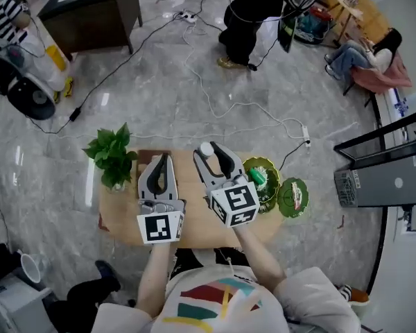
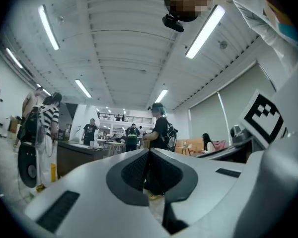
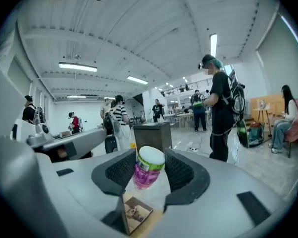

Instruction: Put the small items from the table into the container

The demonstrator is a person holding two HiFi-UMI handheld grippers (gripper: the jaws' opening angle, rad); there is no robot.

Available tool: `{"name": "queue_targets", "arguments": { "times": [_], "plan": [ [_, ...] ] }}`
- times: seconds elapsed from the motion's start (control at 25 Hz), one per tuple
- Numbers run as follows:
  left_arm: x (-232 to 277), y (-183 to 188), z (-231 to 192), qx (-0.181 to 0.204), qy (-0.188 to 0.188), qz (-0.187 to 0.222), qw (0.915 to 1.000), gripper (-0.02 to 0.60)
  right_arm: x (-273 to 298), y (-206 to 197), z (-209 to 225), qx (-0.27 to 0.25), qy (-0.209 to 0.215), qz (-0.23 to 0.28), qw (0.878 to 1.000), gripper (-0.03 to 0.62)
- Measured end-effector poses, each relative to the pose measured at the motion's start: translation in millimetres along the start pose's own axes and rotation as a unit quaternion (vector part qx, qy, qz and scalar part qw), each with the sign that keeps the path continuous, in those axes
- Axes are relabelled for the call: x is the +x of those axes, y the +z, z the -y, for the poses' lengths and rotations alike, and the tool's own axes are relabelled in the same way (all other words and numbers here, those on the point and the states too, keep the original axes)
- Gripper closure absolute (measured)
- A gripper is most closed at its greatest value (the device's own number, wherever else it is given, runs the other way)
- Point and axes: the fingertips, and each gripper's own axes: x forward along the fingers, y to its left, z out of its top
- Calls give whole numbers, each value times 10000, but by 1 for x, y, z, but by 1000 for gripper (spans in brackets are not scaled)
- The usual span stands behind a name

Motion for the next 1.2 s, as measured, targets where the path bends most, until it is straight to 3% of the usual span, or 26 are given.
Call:
{"name": "queue_targets", "arguments": {
  "times": [0.28,0.6,0.84,0.96,1.2],
  "plan": [
    [-1,78,70,-26,-391,705,9967,574,-112,71,23,-333,-647,999,9923,404],
    [1,108,114,119,-801,987,9918,574,-174,96,48,-332,-1106,1523,9816,405],
    [3,106,153,154,-1191,786,9897,574,-204,83,71,-85,-1450,1512,9778,405],
    [2,90,178,212,-1540,496,9866,574,-221,62,83,146,-1688,1393,9757,405],
    [15,39,244,247,-2307,47,9727,574,-253,10,132,361,-2291,1109,9664,405]
  ]
}}
